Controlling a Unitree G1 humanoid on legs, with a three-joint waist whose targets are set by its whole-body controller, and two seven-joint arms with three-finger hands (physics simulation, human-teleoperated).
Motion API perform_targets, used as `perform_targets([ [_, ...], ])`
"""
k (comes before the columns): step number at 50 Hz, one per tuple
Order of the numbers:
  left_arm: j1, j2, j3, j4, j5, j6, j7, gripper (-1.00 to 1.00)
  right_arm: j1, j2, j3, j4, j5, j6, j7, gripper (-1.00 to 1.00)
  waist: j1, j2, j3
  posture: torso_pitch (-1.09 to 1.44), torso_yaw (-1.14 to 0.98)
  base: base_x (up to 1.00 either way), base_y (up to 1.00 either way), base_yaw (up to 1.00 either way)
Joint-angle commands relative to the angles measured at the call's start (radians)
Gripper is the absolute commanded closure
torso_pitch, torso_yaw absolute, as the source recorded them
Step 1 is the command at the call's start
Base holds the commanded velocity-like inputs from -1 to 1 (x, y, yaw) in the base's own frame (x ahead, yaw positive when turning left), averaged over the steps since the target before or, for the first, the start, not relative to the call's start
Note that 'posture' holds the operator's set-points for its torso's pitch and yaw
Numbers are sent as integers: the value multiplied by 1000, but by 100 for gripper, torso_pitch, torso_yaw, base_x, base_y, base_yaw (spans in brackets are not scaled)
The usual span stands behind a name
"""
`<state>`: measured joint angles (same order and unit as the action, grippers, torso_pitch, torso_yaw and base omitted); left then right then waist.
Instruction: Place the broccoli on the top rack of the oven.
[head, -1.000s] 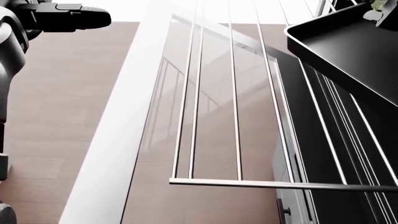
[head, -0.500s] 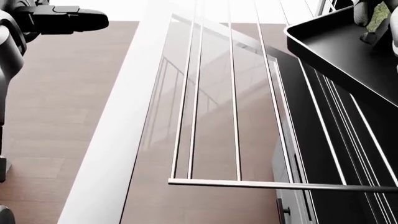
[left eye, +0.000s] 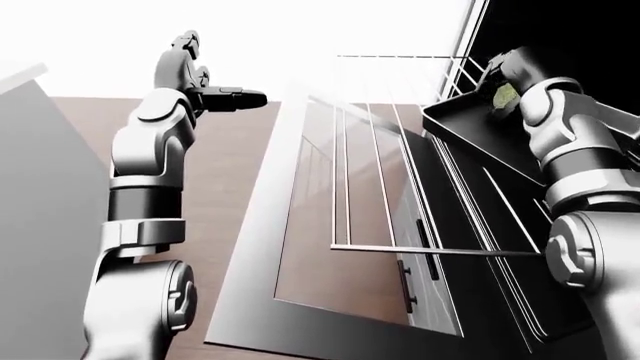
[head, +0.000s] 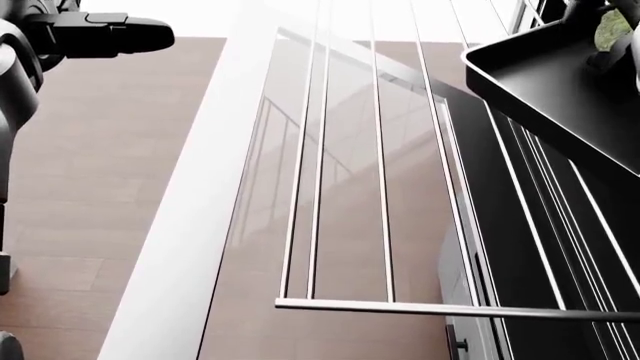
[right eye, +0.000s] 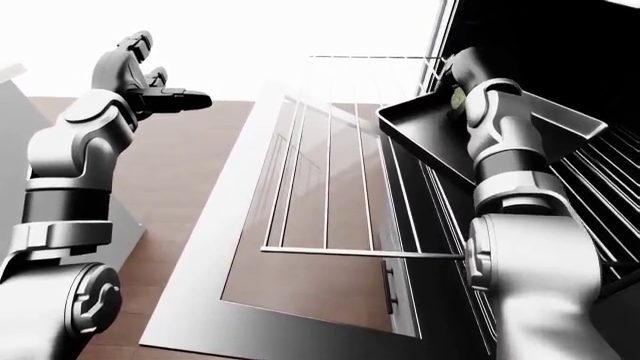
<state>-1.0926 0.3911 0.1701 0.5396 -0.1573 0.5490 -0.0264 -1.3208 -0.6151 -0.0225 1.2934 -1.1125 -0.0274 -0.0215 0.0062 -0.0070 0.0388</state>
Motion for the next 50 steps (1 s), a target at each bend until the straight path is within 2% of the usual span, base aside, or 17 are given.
perform_targets([
  [1, -41, 14, 8, -35, 0, -33, 1, -100, -45, -18, -5, -46, -5, -3, -19, 5, 0, -4, -36, 0, 0, 0, 0, 0],
  [2, -42, 13, 7, -33, 0, -34, 2, -100, -46, -18, -5, -45, -5, -3, -16, -26, 0, -4, -36, 0, 0, 0, 0, 0],
  [4, -48, 13, 6, -30, 0, -32, 2, -100, -52, -20, -7, -44, -7, -2, -11, -58, 0, -4, -35, 0, 0, 0, 0, 0],
  [6, -48, 11, 6, -31, 0, -32, 3, -100, -54, -22, -7, -44, -8, -3, -10, -64, 1, -5, -35, 0, 0, 0, 0, 0],
  [7, -48, 10, 5, -32, 0, -31, 4, -100, -55, -23, -7, -45, -9, -3, -7, -90, 1, -5, -35, 0, 0, 0, 0, 0],
  [10, -51, 10, 5, -29, 0, -31, 5, -100, -62, -26, -8, -47, -11, -1, 3, -100, 1, -5, -34, 0, 0, 0, 0, 0],
  [19, -57, 10, 4, -14, 1, -42, 2, -100, -91, -26, -13, -50, -11, 6, 21, -100, 2, -8, -34, 0, 0, 0, 0, 0],
  [27, -47, 12, 6, -31, -1, -32, 3, -100, -164, -14, -21, -69, 7, 8, 61, -100, 0, -3, -30, 0, 0, 0, 0, 0],
  [35, -60, 16, 4, -5, 4, -45, 1, -100, -230, 25, -59, -82, 101, 42, 134, -100, -2, -1, -26, 0, 0, 0, 0, 0],
  [36, -64, 19, 5, -5, 5, -41, 1, -100, -230, 29, -50, -86, 102, 39, 131, -100, -2, -1, -26, 0, 0, 0, 0, 0],
  [41, -80, 31, 5, 9, 12, -40, -5, -100, -235, 68, -83, -102, 205, 74, 165, -100, -3, 0, -26, 0, 0, 0, 0, 0],
  [44, -101, 39, 3, 35, 20, -43, -8, -100, -255, 98, -132, -113, 325, 149, 208, -100, -4, 1, -27, 0, 0, 0, 0, 0],
  [50, -170, 57, -2, 108, 44, -56, -18, -100, -271, 149, -166, -155, 547, 282, 232, -100, -3, 4, -27, 0, 0, 0, 0, 0],
])
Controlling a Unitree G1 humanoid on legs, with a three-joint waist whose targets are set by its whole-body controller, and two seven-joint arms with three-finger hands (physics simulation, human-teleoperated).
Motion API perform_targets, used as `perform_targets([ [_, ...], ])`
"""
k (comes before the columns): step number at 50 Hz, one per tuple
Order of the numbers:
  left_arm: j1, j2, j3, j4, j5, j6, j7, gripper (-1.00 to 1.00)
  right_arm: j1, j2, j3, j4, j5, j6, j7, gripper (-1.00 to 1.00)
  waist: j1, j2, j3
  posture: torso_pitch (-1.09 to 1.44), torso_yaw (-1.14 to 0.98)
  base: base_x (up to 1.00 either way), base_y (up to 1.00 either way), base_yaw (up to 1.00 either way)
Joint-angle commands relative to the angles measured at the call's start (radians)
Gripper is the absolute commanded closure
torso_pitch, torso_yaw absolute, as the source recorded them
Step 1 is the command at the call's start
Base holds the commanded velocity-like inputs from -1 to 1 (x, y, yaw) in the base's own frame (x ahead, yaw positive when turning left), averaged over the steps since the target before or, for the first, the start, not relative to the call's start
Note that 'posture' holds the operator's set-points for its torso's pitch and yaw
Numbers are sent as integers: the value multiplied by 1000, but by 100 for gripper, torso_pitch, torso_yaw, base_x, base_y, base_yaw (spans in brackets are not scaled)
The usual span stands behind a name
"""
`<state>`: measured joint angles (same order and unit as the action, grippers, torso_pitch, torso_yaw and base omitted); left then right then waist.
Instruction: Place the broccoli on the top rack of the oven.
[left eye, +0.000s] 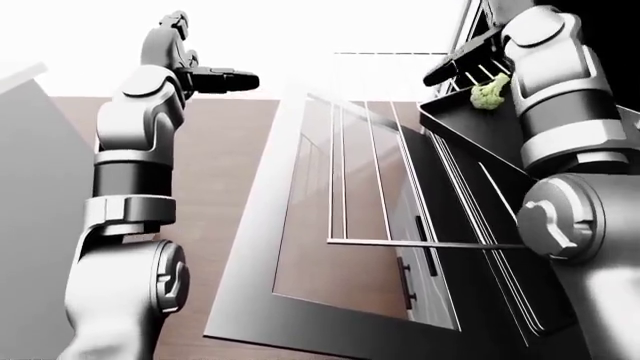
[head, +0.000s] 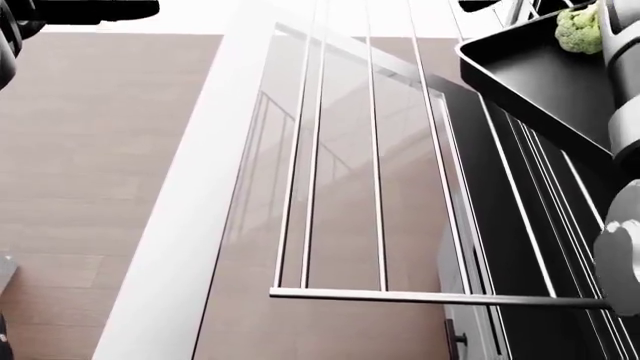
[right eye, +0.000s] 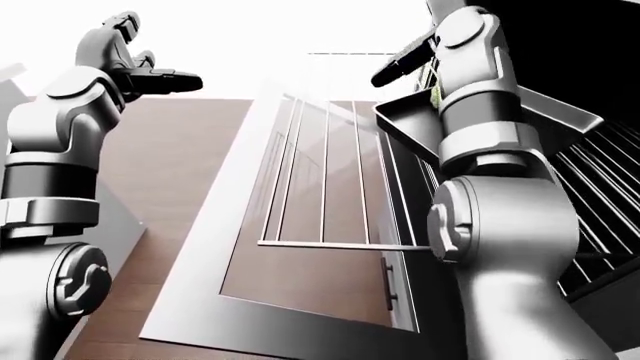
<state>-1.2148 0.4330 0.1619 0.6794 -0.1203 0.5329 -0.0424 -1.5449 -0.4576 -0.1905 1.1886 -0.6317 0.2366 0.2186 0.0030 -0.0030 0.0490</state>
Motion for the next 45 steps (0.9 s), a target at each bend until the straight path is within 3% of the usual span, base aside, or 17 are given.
perform_targets([
  [1, -59, 16, 5, -22, 11, -41, -2, -100, -50, -3, 5, -60, 94, 31, -8, -100, 0, 0, -36, 0, 0, 0, 0, 0],
  [7, -108, 19, 5, 50, 28, -73, -4, -100, -29, 33, 39, -134, 209, 88, -26, -100, 1, 4, -35, 0, 0, 0, 0, 0],
  [18, -156, 35, 7, 70, 38, -83, 1, -100, 22, 99, 47, -303, 403, 118, -108, -100, -2, 9, -35, 0, 0, 0, 0, 0],
  [30, -143, 28, -3, 25, 74, -116, -1, -100, 113, 126, 67, -473, 491, 96, -200, -100, -2, 9, -34, 0, 0, 0, 0, 0],
  [45, -147, 20, 5, 19, 76, -192, 17, -100, 113, 96, 70, -478, 516, -26, -240, -100, -5, 8, -32, 0, 0, 0, 0, 0],
])
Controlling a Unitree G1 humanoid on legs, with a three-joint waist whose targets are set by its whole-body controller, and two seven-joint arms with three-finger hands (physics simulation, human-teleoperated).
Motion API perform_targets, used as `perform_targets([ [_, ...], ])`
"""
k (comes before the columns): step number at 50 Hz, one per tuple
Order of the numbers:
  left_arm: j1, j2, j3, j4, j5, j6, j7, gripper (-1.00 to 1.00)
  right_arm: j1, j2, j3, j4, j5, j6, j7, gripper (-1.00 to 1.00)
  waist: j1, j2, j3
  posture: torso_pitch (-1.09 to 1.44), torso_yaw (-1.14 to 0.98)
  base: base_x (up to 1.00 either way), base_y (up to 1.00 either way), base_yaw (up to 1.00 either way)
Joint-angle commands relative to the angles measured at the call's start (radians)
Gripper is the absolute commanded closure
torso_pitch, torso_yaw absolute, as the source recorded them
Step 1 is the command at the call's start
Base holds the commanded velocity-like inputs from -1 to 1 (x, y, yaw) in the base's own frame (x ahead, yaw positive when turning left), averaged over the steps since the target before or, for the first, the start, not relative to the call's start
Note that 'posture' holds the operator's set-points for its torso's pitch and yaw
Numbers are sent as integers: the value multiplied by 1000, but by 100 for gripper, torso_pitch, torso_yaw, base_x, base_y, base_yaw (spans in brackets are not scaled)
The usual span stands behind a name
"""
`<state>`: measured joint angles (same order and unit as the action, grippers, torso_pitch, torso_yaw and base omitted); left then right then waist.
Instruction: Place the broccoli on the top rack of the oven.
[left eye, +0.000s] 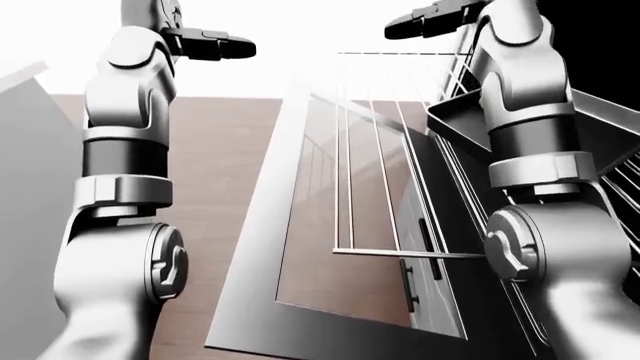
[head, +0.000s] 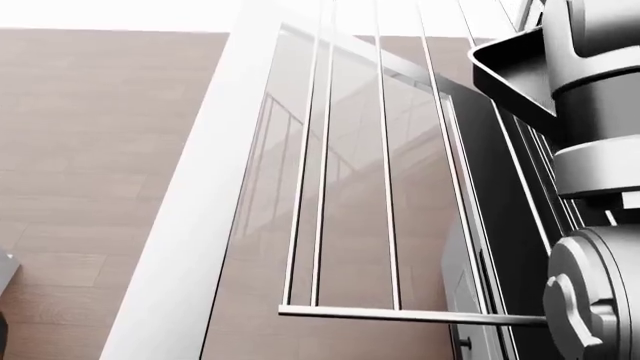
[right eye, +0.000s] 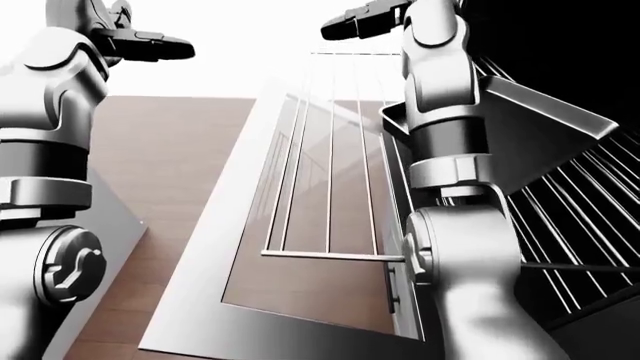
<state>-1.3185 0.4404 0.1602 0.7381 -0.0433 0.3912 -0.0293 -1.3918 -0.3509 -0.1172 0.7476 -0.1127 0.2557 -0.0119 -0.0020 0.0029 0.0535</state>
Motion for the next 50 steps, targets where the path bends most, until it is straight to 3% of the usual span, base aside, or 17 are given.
perform_targets([
  [1, -42, 12, 9, -43, -5, -61, 3, -100, -39, -10, -4, -49, -2, -43, -13, -100, 0, 2, -36, 0, 0, 0, 0, 0],
  [10, -15, 19, 11, -81, -16, -122, 6, -100, -28, -14, -5, -67, -9, -161, -58, -100, 0, 3, -33, 0, 0, 0, 0, 0],
  [42, -27, 27, 11, -129, -19, -238, 13, -100, -81, -41, -19, -71, 18, -352, -130, -100, 1, 0, -27, 0, 0, 0, 0, 0],
  [50, 11, 32, 16, -196, -21, -251, 21, -100, -58, -36, -19, -135, 28, -390, -150, -100, 0, 1, -26, 0, 0, 0, 0, 0],
])
